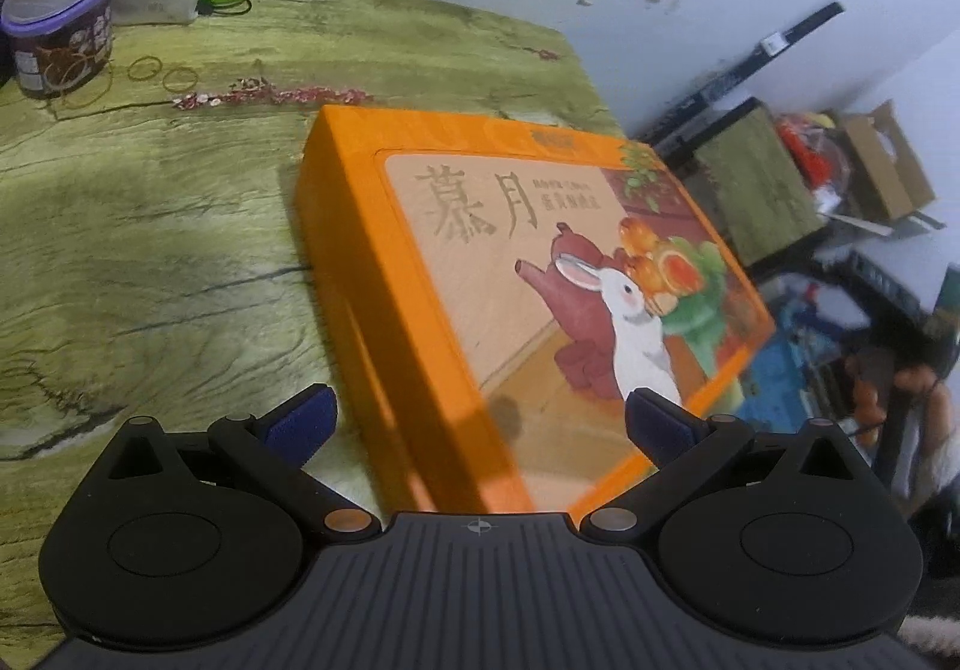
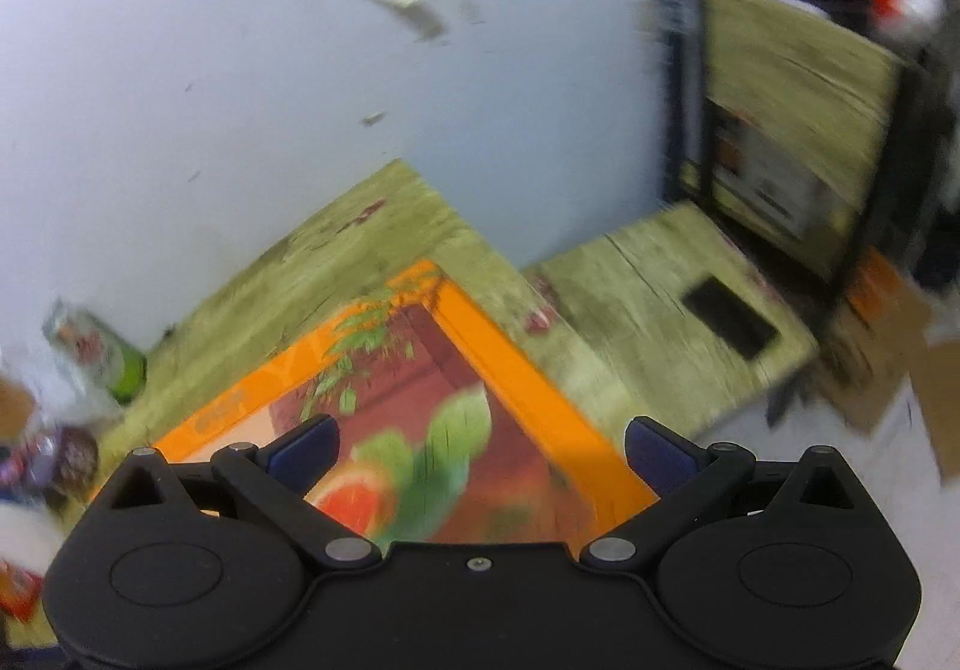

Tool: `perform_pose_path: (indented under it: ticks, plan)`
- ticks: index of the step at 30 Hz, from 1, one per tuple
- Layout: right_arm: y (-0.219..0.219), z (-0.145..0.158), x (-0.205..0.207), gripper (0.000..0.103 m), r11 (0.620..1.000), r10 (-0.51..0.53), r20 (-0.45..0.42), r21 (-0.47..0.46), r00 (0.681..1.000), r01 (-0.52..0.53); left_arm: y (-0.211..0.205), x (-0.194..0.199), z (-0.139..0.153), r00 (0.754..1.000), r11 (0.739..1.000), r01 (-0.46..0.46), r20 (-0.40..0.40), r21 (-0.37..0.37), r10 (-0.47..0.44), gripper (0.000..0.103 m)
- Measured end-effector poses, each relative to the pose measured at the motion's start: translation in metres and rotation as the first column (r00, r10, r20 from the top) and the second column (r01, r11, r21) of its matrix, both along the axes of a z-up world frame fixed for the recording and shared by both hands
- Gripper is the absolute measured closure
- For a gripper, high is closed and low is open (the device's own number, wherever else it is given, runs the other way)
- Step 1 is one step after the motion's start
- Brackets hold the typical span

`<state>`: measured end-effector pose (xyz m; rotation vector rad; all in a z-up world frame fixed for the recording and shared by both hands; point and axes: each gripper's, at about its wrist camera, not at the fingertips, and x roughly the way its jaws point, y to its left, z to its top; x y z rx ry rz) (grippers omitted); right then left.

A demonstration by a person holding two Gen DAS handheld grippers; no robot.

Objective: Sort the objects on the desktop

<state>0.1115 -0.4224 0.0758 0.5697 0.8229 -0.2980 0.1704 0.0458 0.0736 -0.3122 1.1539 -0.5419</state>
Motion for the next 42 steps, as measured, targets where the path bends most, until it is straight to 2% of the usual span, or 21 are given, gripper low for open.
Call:
perform_pose_path:
  ticks: [4,8,14,19,25,30,35,38,42]
  plan:
    - [0.024,0.008,-0.060,0.000,0.996,-0.090,0.013,0.008,0.996,0.090,0.026,-0.010,0.001,0.999,0.999,0.037,0.002,-0.008,-0.037,0.000]
    - [0.046,0.003,-0.109,0.000,0.987,-0.160,0.018,0.027,0.987,0.159,0.047,-0.012,0.005,0.999,0.999,0.042,0.011,-0.013,-0.041,0.000]
    - [0.057,-0.016,-0.139,0.000,0.961,-0.262,0.036,0.102,0.964,0.257,0.068,-0.003,0.016,0.999,0.999,0.014,0.041,-0.043,-0.012,0.000]
    - [0.059,-0.021,-0.140,0.000,0.950,-0.294,0.060,0.133,0.954,0.284,0.071,0.009,0.023,0.999,0.997,-0.007,0.052,-0.078,0.011,0.000]
    - [0.055,-0.031,-0.130,0.000,0.942,-0.307,0.048,0.158,0.951,0.296,0.067,0.030,0.026,0.998,0.994,-0.035,0.051,-0.104,0.041,0.000]
    - [0.045,-0.033,-0.119,0.000,0.935,-0.321,0.042,0.175,0.946,0.310,0.067,0.038,0.036,0.995,0.982,-0.048,0.078,-0.184,0.063,0.000]
    - [0.038,-0.001,-0.098,0.000,0.946,-0.301,0.108,0.161,0.947,0.282,0.070,0.044,0.045,0.991,0.948,-0.047,0.103,-0.315,0.083,0.000]
    - [0.040,0.027,-0.087,0.000,0.964,-0.256,0.159,0.118,0.954,0.239,0.064,0.047,0.046,0.992,0.940,-0.020,0.112,-0.341,0.062,0.000]
    - [0.042,0.056,-0.069,0.000,0.985,-0.171,0.183,0.027,0.968,0.169,0.048,0.049,0.044,0.993,0.951,-0.024,0.100,-0.308,0.057,0.000]
